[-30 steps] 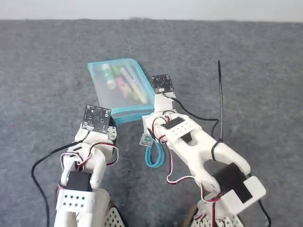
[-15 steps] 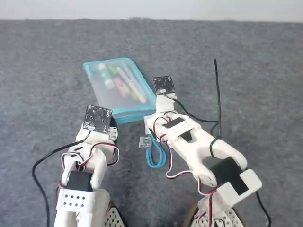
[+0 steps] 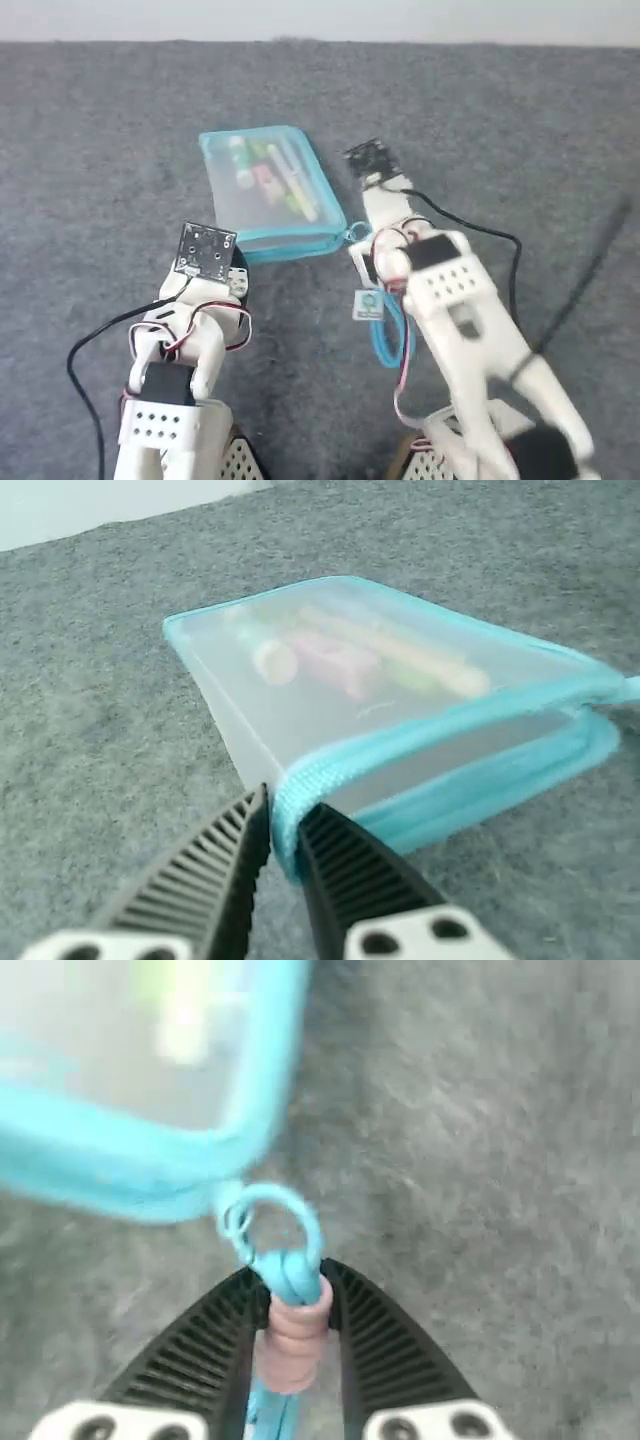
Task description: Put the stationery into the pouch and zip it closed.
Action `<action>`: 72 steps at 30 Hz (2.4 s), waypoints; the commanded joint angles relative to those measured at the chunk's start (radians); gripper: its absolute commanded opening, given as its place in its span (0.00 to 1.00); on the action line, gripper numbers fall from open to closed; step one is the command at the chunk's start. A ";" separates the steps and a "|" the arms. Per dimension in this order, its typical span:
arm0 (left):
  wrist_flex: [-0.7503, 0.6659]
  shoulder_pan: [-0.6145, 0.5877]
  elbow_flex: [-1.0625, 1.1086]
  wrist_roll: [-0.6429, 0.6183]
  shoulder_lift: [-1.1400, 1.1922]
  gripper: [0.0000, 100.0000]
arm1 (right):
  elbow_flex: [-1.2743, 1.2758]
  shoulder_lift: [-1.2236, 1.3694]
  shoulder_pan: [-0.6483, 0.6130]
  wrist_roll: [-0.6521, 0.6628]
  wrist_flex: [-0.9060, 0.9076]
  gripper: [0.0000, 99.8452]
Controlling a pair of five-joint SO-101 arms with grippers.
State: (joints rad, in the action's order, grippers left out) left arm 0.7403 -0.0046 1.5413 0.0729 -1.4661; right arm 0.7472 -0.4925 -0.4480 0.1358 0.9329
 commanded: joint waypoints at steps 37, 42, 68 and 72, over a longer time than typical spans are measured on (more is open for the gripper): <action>-0.049 0.081 -0.008 0.029 0.005 0.01 | -0.012 -0.414 -0.421 0.092 0.091 0.01; -0.046 0.127 -0.001 0.029 0.005 0.01 | -0.061 -0.262 -0.406 0.092 0.039 0.01; -0.049 0.086 -0.004 0.028 0.002 0.01 | 0.014 -0.492 -0.394 0.353 0.476 0.43; -0.049 0.086 -0.004 0.028 0.000 0.01 | 0.144 -0.490 -0.225 0.445 0.340 0.43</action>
State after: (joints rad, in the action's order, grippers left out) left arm 0.7250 0.0905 1.5551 0.1128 -1.4661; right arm 0.8378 -0.9559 -0.7841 0.5224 1.3671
